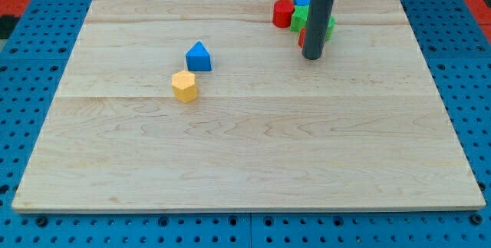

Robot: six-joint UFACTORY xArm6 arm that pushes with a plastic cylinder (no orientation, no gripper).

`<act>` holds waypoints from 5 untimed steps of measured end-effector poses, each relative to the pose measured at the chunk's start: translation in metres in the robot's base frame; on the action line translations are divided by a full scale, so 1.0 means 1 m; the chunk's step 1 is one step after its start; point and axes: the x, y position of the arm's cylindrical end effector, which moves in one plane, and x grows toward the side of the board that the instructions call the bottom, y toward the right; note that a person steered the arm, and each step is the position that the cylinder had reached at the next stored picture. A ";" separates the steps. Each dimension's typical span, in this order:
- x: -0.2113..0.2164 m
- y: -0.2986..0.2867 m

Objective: Point at the blue cube

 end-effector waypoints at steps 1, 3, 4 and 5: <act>0.029 0.041; -0.010 0.138; -0.051 0.141; -0.084 0.135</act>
